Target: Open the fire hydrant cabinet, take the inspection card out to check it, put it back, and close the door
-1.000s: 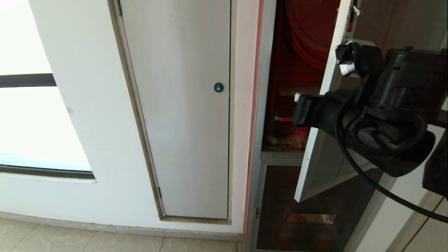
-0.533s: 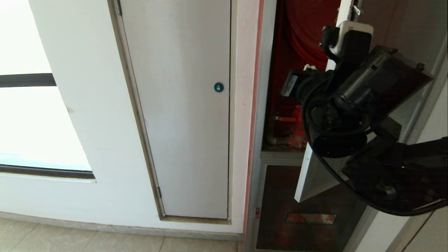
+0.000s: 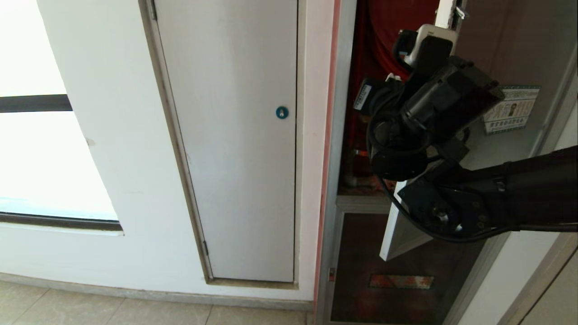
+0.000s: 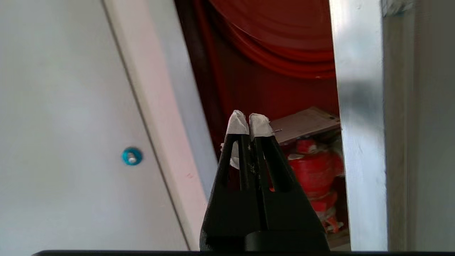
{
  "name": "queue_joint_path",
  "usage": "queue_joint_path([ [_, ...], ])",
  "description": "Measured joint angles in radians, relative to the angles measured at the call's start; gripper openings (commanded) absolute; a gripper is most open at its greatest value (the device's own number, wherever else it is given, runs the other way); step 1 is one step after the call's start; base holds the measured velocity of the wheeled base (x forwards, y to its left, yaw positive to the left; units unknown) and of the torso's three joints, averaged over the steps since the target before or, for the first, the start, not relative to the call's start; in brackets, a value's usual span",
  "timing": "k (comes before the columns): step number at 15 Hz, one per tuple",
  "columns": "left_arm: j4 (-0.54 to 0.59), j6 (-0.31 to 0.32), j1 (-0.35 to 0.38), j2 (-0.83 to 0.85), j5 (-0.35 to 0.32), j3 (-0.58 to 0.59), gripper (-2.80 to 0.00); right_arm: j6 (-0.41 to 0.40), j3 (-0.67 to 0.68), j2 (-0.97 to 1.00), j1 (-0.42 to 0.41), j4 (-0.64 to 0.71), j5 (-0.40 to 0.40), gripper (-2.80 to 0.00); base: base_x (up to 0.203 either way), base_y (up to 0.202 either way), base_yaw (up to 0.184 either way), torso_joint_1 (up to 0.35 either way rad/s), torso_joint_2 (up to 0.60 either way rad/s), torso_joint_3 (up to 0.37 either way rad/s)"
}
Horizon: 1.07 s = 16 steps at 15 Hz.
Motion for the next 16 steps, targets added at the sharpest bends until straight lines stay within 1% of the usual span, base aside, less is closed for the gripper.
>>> queue_joint_path([
  [5, 0.001, 0.0, 0.0, 0.0, 0.001, 0.0, -2.8, 0.003, -0.09, 0.055, -0.026, 0.042, 0.0, -2.8, 0.0, 0.0, 0.0, 0.0, 0.0, 0.0],
  [8, 0.001, 0.0, 0.0, 0.0, 0.001, 0.0, -2.8, 0.004, -0.098, 0.061, -0.032, 0.041, 0.0, -2.8, 0.0, 0.0, 0.0, 0.0, 0.0, 0.0],
  [10, 0.0, 0.0, 0.0, 0.0, 0.0, 0.0, -2.8, 0.005, -0.087, 0.052, -0.033, 0.038, -0.001, -2.8, 0.0, 0.0, 0.0, 0.0, 0.0, 0.0],
  [16, 0.0, 0.0, 0.0, 0.0, 0.0, 0.0, -2.8, 0.011, 0.001, -0.012, -0.033, 0.033, -0.004, -2.8, 0.0, 0.0, 0.0, 0.0, 0.0, 0.0],
])
